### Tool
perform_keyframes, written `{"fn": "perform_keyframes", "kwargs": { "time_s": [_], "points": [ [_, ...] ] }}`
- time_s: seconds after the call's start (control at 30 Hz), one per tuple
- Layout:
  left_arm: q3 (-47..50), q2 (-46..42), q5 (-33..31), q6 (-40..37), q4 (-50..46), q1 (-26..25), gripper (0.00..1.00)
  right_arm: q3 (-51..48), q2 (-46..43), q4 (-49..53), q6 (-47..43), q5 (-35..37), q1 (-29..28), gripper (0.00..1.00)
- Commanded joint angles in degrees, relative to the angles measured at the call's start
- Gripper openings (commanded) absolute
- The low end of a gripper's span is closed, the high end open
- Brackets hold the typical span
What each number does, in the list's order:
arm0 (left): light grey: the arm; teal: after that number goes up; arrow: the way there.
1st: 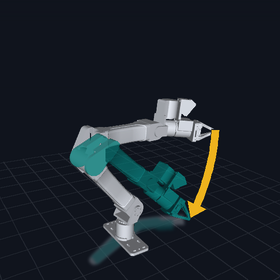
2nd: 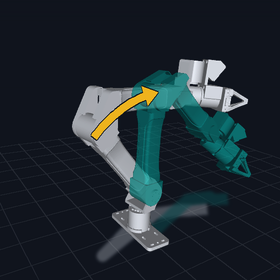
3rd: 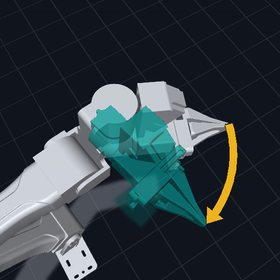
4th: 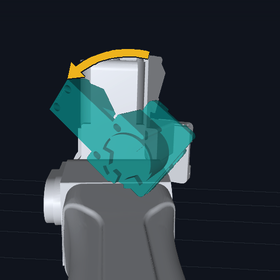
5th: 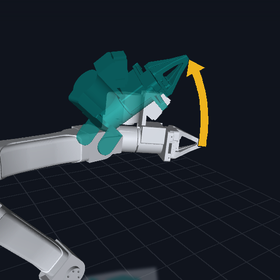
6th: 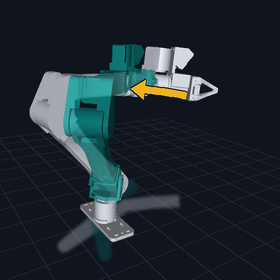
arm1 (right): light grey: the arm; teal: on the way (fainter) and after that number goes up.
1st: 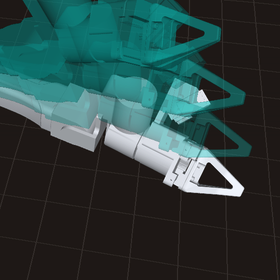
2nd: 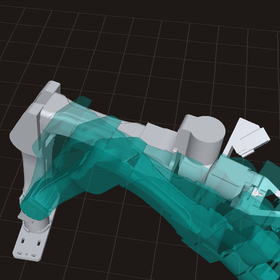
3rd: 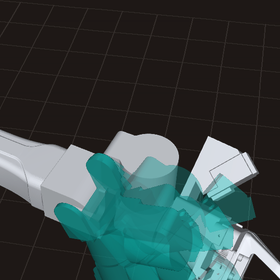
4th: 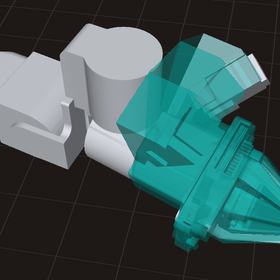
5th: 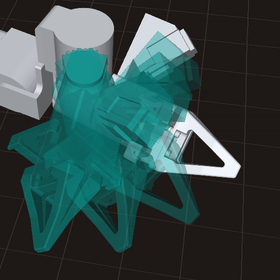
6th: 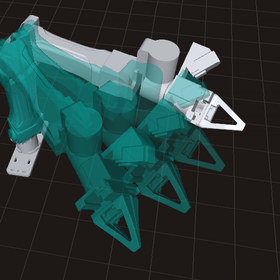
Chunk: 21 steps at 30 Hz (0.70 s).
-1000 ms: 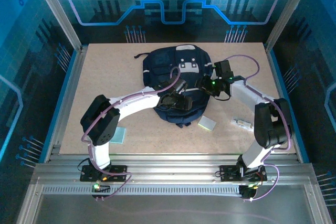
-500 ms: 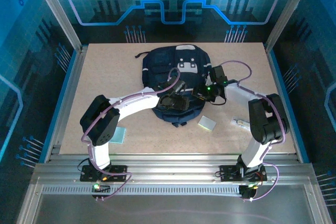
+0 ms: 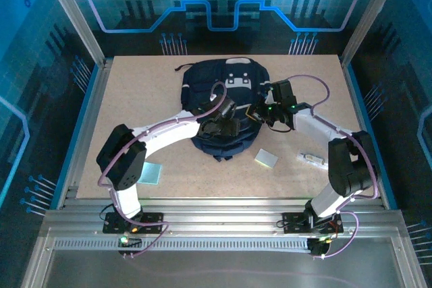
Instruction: Pack the student bag
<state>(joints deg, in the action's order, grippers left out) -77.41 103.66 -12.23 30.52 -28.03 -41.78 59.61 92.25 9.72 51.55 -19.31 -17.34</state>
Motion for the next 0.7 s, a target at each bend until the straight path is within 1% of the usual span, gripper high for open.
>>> {"fn": "perform_keyframes", "kwargs": {
  "time_s": [0.0, 0.07, 0.13, 0.17, 0.27, 0.3, 0.33, 0.43, 0.47, 0.57, 0.67],
  "points": [
    [1.3, -1.5, -0.4, 2.9, 0.2, 0.2, 0.79, 2.8, -1.5, -8.3, 4.0, -3.2, -1.1, 0.0],
    [2.8, -1.4, -1.1, 3.5, 2.0, 0.2, 0.66, 2.6, -1.1, -10.2, 5.5, -4.4, -1.2, 0.0],
    [4.0, -0.6, -1.2, 3.9, 3.8, 0.6, 0.5, 2.9, -0.8, -10.2, 5.6, -4.1, -1.6, 0.0],
    [3.9, 0.1, -1.2, 4.0, 3.5, 0.6, 0.46, 2.8, -0.7, -10.2, 5.7, -4.1, -1.6, 0.0],
    [2.8, 2.2, -1.2, 3.5, 1.1, 0.6, 0.44, 2.4, -0.6, -11.0, 6.2, -3.9, -1.6, 0.0],
    [2.8, 2.6, -1.0, 3.2, 0.7, 0.7, 0.38, 2.0, -0.7, -11.6, 6.5, -3.8, -1.6, 0.0],
    [2.8, 2.9, -0.4, 2.8, 0.4, 0.7, 0.29, 1.8, -0.7, -11.9, 6.6, -3.5, -1.6, 0.0],
    [2.5, 3.2, 1.5, 2.1, -0.3, 0.8, 0.05, 1.7, -0.6, -11.9, 6.1, -2.3, -1.5, 0.0],
    [2.3, 3.0, 1.6, 1.7, -0.7, 1.0, 0.0, 1.8, -0.6, -11.6, 5.6, -1.7, -1.5, 0.0],
    [2.1, 1.4, -0.4, -0.9, -2.3, 1.7, 0.0, 1.7, -0.6, -10.3, 3.9, -0.5, -0.6, 0.0],
    [3.5, -0.9, -3.6, -4.7, -3.9, 4.3, 0.0, 0.9, -0.6, -9.6, 3.0, -0.3, 1.6, 0.0]
  ]
}}
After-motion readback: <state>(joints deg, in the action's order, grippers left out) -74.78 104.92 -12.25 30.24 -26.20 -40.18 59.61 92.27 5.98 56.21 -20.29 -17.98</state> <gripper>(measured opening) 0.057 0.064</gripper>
